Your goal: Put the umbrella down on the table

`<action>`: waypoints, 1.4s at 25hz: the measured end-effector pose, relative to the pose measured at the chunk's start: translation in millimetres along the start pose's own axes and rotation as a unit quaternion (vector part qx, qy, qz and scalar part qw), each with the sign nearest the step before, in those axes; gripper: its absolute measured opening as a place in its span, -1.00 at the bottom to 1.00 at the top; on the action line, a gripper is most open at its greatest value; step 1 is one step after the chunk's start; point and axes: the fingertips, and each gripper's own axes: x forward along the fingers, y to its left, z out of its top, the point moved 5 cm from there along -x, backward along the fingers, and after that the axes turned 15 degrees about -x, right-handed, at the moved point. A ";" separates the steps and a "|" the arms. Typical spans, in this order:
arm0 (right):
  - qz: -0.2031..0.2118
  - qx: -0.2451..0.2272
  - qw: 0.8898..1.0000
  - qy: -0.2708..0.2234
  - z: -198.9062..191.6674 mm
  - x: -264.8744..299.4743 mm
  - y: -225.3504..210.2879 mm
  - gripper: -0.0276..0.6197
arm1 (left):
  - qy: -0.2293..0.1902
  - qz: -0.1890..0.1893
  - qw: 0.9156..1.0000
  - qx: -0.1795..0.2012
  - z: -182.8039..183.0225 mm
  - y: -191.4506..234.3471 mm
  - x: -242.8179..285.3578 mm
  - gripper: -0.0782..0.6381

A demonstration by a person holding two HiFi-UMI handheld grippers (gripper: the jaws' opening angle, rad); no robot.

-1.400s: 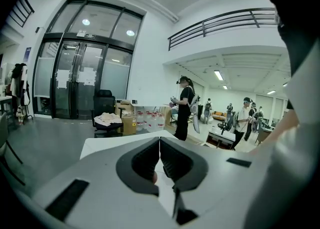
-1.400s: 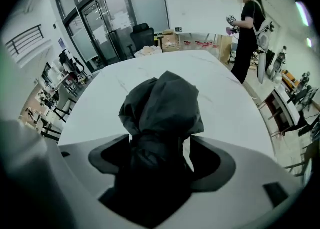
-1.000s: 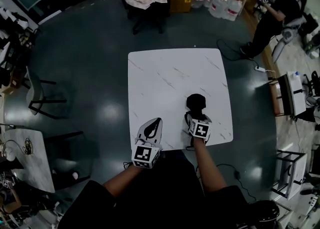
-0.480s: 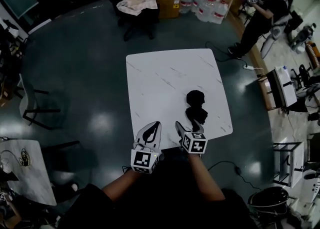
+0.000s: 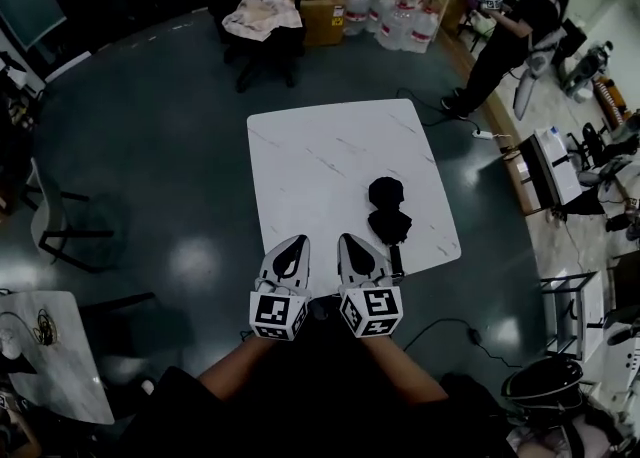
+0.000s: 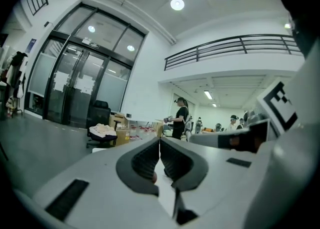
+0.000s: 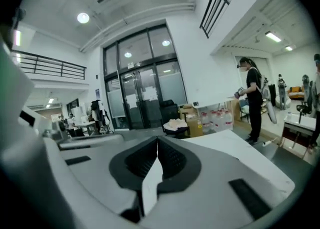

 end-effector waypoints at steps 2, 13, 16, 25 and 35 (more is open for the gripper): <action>0.015 -0.031 0.999 -0.030 13.9 -5.0 14.7 -0.86 | 0.001 -0.005 1.000 0.003 -2.6 -3.7 0.3 -0.73; 0.019 -0.088 0.995 -0.041 16.6 4.2 39.2 -0.86 | -0.036 -0.023 0.998 0.041 7.1 -5.7 -2.7 -0.73; 0.019 -0.095 0.995 -0.036 13.6 6.3 46.9 -0.86 | -0.034 -0.027 0.998 0.041 4.7 -5.1 -3.1 -0.73; 0.021 -0.112 0.993 -0.026 9.9 8.7 54.4 -0.86 | -0.039 -0.018 0.998 0.037 5.8 -0.5 -6.9 -0.73; 0.032 -0.119 0.992 -0.020 1.1 4.6 66.2 -0.86 | -0.038 -0.009 0.999 0.032 2.2 1.1 -12.5 -0.73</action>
